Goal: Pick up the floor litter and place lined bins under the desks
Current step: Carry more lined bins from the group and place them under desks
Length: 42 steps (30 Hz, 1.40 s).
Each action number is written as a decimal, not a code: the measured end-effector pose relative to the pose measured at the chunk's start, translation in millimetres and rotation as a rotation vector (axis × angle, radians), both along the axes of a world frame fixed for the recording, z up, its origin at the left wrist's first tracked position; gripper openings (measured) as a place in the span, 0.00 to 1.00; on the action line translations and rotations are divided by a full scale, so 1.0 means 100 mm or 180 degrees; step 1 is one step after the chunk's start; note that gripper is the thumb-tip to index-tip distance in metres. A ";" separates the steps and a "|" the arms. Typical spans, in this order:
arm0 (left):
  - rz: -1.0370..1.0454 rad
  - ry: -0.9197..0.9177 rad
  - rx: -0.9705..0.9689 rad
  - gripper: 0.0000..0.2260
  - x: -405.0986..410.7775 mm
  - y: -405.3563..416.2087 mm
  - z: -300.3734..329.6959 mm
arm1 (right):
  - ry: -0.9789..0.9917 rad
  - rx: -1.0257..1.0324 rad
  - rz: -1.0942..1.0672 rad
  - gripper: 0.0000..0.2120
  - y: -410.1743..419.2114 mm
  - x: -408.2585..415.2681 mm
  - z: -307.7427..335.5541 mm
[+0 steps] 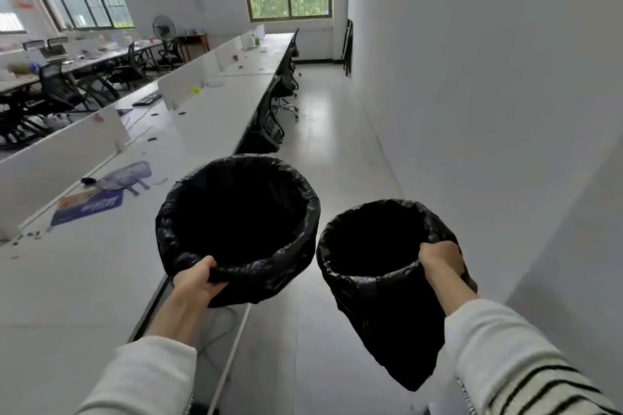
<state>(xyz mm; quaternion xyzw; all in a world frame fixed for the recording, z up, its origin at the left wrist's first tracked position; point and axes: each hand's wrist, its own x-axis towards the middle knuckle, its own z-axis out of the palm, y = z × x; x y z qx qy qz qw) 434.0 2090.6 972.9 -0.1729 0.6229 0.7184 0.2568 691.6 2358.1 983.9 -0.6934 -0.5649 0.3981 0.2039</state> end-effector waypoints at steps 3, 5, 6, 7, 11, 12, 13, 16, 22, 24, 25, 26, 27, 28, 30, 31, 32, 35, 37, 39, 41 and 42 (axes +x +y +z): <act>-0.0095 -0.0096 -0.0004 0.16 -0.66 0.82 -0.07 | 0.0157 0.0049 -0.0406 0.17 0.75 -0.51 0.09; -0.0121 -0.0152 -0.0033 0.16 -0.99 1.33 -0.04 | 0.0271 0.0027 -0.0613 0.17 1.17 -0.79 0.17; -0.0186 -0.0192 -0.0053 0.13 -1.18 1.61 -0.05 | 0.0327 -0.0044 -0.0728 0.17 1.44 -0.93 0.17; -0.0251 -0.0259 -0.0025 0.09 -1.42 1.95 -0.08 | 0.0422 -0.0087 -0.0866 0.17 1.77 -1.12 0.17; -0.0416 -0.0330 -0.0011 0.05 -2.12 3.12 -0.16 | 0.0818 -0.0262 -0.1238 0.19 2.86 -1.72 0.14; -0.0431 -0.0352 -0.0004 0.04 -2.34 3.51 -0.21 | 0.0893 -0.0350 -0.1297 0.20 3.20 -1.92 0.14; -0.0406 -0.0352 -0.0019 0.04 -2.47 3.76 -0.19 | 0.1015 -0.0349 -0.1384 0.20 3.44 -2.07 0.13; -0.0365 -0.0435 -0.0034 0.07 -3.01 4.76 -0.18 | 0.1396 -0.0527 -0.1447 0.20 4.36 -2.64 0.13; -0.0221 -0.0391 -0.0183 0.09 -3.89 6.25 -0.04 | 0.1645 -0.0387 -0.1401 0.20 5.94 -3.83 0.33; -0.0202 -0.0322 -0.0161 0.09 -4.28 6.77 -0.07 | 0.1527 -0.0308 -0.1301 0.20 6.50 -4.30 0.30; -0.0173 -0.0304 -0.0165 0.09 -4.49 7.01 -0.12 | 0.1481 -0.0242 -0.1251 0.20 6.77 -4.52 0.28; -0.0159 -0.0304 -0.0172 0.09 -4.67 7.25 -0.13 | 0.1401 -0.0178 -0.1212 0.21 7.02 -4.74 0.26; -0.0152 -0.0299 -0.0160 0.09 -4.89 7.49 -0.17 | 0.1356 -0.0136 -0.1183 0.21 7.28 -4.98 0.22; -0.0141 -0.0306 -0.0170 0.09 -5.13 7.76 -0.21 | 0.1293 -0.0093 -0.1164 0.21 7.58 -5.26 0.17; -0.0115 -0.0319 -0.0198 0.09 -5.62 8.26 -0.31 | 0.1142 0.0022 -0.1131 0.21 8.13 -5.77 0.14; -0.0117 -0.0335 -0.0233 0.09 -5.84 8.50 -0.35 | 0.1090 0.0074 -0.1104 0.21 8.40 -6.02 0.13; -0.0103 -0.0333 -0.0284 0.10 -6.04 8.73 -0.37 | 0.1056 0.0094 -0.1095 0.21 8.65 -6.25 0.12; -0.0162 -0.0363 -0.0371 0.10 -6.72 9.56 -0.42 | 0.0989 0.0017 -0.1105 0.20 9.49 -6.99 0.08; -0.0174 -0.0425 -0.0415 0.08 -7.13 10.06 -0.43 | 0.0979 0.0003 -0.1145 0.19 10.02 -7.41 0.06; -0.0214 -0.0478 -0.0463 0.04 -7.51 10.50 -0.43 | 0.0945 -0.0019 -0.1147 0.19 10.48 -7.79 0.08; -0.0183 -0.0473 -0.0514 0.05 -7.95 11.01 -0.48 | 0.0962 -0.0082 -0.1153 0.20 11.04 -8.27 0.03; -0.0142 -0.0465 -0.0531 0.08 -8.15 11.25 -0.50 | 0.1016 -0.0091 -0.1131 0.20 11.30 -8.49 -0.01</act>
